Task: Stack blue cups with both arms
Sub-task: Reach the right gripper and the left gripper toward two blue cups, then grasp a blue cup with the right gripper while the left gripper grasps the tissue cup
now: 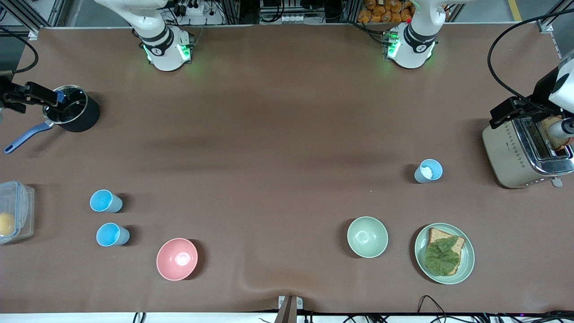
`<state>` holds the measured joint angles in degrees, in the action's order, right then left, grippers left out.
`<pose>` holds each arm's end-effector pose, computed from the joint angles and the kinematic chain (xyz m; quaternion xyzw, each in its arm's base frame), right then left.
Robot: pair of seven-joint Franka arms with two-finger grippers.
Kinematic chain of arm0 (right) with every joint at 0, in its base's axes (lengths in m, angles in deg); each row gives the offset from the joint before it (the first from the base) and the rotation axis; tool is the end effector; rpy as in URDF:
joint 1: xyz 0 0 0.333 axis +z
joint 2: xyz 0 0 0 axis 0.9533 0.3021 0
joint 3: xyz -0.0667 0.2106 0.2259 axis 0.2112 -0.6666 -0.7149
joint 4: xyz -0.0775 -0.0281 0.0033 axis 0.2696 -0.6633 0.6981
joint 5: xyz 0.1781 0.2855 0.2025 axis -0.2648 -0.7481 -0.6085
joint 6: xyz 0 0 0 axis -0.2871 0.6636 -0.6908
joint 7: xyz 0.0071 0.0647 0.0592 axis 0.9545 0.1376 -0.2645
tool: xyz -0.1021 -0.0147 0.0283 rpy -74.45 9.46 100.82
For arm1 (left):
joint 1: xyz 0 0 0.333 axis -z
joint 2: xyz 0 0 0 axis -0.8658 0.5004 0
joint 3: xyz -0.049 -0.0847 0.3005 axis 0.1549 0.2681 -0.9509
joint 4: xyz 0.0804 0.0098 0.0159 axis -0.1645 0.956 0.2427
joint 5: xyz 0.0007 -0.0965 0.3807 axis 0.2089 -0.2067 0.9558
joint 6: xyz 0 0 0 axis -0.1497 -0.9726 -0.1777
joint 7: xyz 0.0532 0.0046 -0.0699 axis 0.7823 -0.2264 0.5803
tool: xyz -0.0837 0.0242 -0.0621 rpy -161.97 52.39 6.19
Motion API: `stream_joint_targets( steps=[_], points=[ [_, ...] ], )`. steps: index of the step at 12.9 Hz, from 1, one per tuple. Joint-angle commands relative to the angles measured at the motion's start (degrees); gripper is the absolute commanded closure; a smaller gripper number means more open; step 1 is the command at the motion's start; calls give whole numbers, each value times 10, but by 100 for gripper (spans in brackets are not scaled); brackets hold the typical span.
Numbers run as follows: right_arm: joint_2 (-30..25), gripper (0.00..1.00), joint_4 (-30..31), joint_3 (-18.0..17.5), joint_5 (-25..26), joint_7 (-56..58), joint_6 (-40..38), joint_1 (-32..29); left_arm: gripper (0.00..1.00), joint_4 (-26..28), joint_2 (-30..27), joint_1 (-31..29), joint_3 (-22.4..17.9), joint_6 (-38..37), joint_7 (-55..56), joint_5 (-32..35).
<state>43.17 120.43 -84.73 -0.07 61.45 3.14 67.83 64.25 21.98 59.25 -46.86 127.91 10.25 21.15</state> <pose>0.5283 -0.0589 0.6101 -0.9970 -0.0075 0.0739 0.0195 0.5711 -0.0334 0.6195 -0.9978 -0.0617 0.0115 0.0221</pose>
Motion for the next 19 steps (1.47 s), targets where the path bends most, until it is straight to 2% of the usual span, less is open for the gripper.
stream_joint_targets(
  steps=[1, 2, 5, 8, 11, 13, 17, 19],
  points=[
    [1, 0, 4, -1, 2, 5, -17, -3, 0, 4, 57, -1, -2, 9, -17, 3],
    [26, 0, 3, 0, 4, 5, -14, -8, 0, 37, 61, 0, -2, 51, -17, 11],
    [90, 0, 4, 1, 8, 6, 6, -50, 0, 183, 55, -5, -2, 216, -9, 11],
    [180, 0, 4, 0, 3, 6, 92, -80, 0, 272, 83, -18, -2, 354, -14, 11],
    [239, 0, 2, -1, 5, 6, 181, -36, 0, 286, 134, -23, -2, 405, -17, 11],
    [274, 0, 4, -1, 8, 6, 213, -3, 7, 291, 160, -24, -2, 425, -17, 11],
    [305, 0, 12, -1, 54, 11, 269, 3, 11, 332, 160, -24, -2, 453, -17, 11],
    [306, 0, 19, -1, 56, 34, 280, -2, 18, 340, 157, -25, -2, 452, -17, 11]
  ],
)
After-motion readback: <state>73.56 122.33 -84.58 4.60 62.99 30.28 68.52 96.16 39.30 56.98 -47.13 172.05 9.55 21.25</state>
